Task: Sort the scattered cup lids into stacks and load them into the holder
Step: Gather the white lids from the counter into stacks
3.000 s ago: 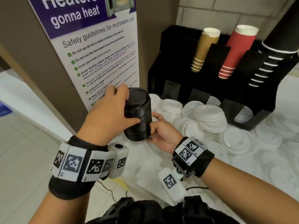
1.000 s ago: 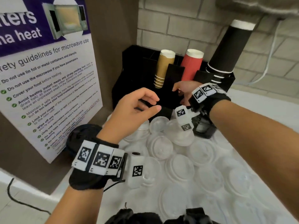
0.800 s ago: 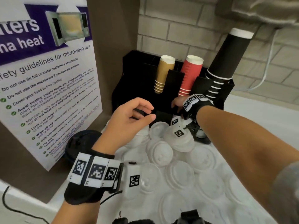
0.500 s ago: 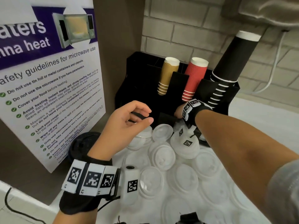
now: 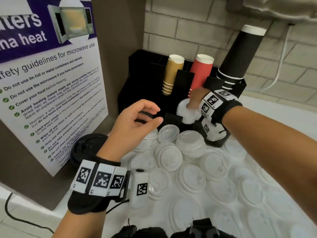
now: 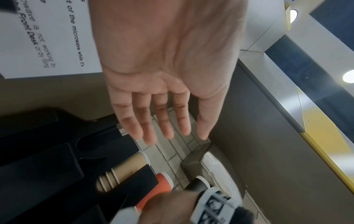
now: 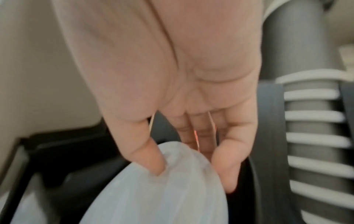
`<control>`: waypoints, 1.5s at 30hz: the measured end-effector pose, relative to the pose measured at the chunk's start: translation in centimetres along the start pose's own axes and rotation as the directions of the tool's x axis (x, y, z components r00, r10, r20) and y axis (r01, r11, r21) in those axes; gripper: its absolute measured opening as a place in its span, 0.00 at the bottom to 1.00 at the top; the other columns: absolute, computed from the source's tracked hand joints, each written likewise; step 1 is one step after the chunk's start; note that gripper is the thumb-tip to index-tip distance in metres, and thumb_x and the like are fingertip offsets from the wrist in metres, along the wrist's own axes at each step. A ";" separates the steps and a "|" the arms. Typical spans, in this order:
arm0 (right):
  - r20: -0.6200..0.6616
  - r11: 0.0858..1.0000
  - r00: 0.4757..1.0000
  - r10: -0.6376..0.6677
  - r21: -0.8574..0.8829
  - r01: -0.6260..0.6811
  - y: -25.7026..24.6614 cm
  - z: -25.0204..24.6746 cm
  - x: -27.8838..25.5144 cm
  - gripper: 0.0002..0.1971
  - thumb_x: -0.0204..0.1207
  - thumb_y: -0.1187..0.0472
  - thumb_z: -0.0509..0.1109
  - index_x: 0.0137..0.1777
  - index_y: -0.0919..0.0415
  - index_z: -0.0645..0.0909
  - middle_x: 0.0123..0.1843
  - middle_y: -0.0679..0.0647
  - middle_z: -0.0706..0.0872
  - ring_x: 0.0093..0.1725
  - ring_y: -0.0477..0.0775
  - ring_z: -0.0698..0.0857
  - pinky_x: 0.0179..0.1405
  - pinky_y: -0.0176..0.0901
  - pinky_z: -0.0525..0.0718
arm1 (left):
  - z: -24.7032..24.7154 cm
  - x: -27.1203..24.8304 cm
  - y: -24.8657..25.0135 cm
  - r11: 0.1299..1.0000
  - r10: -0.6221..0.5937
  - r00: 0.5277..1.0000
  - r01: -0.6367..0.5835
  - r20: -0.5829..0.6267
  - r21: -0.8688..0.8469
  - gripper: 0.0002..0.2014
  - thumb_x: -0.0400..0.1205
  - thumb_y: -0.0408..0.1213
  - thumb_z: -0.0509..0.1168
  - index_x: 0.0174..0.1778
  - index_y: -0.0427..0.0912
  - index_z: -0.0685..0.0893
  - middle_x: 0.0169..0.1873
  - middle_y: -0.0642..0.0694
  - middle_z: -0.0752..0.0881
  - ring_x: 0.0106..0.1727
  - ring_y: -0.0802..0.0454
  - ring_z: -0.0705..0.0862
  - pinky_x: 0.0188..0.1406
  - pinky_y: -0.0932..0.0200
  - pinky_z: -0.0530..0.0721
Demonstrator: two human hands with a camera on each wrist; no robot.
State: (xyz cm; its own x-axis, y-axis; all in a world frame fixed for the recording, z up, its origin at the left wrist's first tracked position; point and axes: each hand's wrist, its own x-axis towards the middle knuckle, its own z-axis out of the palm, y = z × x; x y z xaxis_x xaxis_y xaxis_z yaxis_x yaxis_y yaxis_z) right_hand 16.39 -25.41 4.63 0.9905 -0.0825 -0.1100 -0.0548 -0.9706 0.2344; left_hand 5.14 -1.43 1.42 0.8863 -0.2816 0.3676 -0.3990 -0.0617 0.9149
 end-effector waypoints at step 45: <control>0.132 0.829 0.818 -0.560 0.097 0.551 -13.9 6.6 -10.3 0.36 0.71 0.32 0.65 0.75 0.47 0.63 0.59 0.58 0.82 0.64 0.64 0.74 0.59 0.56 0.67 | -1.4 0.2 0.9 0.636 -0.297 0.949 0.112 -0.108 -0.763 0.19 0.73 0.53 0.60 0.60 0.53 0.80 0.52 0.50 0.81 0.50 0.51 0.82 0.53 0.54 0.85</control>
State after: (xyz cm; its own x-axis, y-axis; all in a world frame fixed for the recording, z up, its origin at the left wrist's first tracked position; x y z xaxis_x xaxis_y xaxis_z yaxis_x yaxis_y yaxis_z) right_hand 6.16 -12.55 -3.89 0.8244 0.4462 -0.3483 0.4886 -0.8716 0.0399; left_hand 5.26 -0.20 2.56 0.9848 -0.1452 0.0954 0.0246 0.6601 0.7507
